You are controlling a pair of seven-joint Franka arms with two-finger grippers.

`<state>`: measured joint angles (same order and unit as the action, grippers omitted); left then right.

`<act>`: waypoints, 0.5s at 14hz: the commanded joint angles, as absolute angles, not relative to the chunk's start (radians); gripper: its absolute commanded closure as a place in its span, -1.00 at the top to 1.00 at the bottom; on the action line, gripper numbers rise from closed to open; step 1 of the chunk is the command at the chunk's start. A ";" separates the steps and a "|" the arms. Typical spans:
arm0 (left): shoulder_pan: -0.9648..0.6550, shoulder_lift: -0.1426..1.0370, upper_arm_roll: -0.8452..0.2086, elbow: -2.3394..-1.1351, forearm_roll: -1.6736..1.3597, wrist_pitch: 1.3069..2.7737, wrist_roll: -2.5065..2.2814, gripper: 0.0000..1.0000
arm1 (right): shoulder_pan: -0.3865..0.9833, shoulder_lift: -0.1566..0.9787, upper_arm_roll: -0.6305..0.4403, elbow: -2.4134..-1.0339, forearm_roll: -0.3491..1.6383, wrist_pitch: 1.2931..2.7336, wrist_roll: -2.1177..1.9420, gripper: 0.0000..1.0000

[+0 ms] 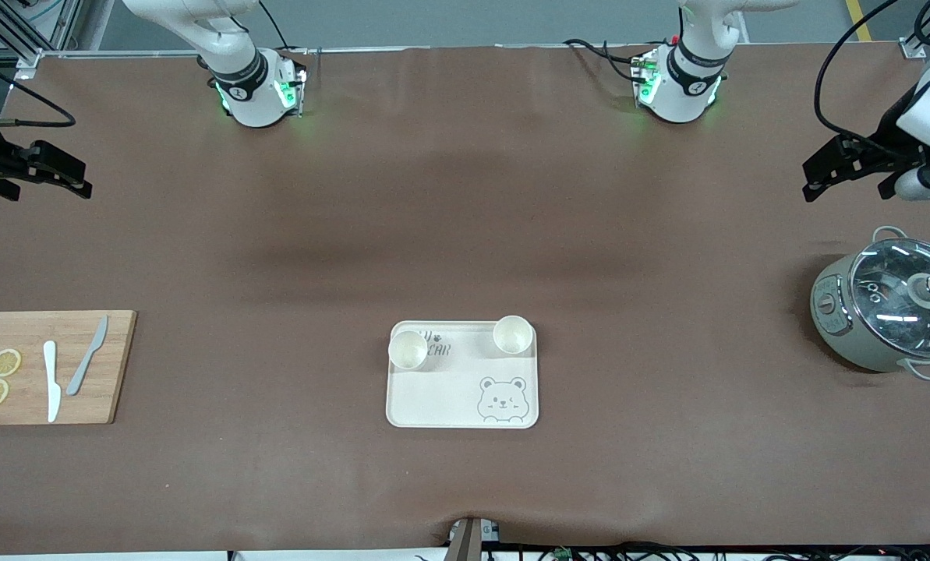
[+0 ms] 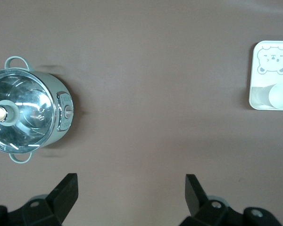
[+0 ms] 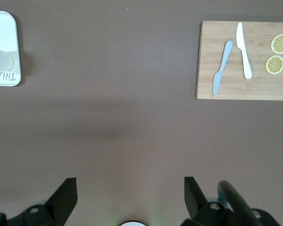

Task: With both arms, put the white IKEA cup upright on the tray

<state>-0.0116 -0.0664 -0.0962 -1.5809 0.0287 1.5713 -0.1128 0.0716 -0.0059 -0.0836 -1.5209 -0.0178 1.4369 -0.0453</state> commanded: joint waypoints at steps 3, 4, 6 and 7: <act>-0.002 -0.086 -0.091 -1.571 0.026 1.540 -0.091 1.00 | 0.038 -0.014 -0.066 -1.517 -0.021 1.422 -0.057 1.00; 0.006 -0.081 -0.086 -1.556 0.011 1.528 -0.089 1.00 | 0.011 -0.015 -0.030 -1.516 -0.023 1.422 -0.057 1.00; 0.005 -0.080 -0.083 -1.549 0.000 1.505 -0.089 1.00 | -0.075 -0.015 0.064 -1.516 -0.023 1.424 -0.058 1.00; 0.005 -0.080 -0.083 -1.548 0.000 1.494 -0.087 1.00 | -0.093 -0.015 0.084 -1.516 -0.023 1.424 -0.058 1.00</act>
<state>0.0018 -0.0783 -0.0841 -1.5681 0.0176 1.5276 -0.1035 -0.0224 -0.0059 0.0146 -1.5209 -0.0178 1.4335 -0.0479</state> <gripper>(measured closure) 0.000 0.000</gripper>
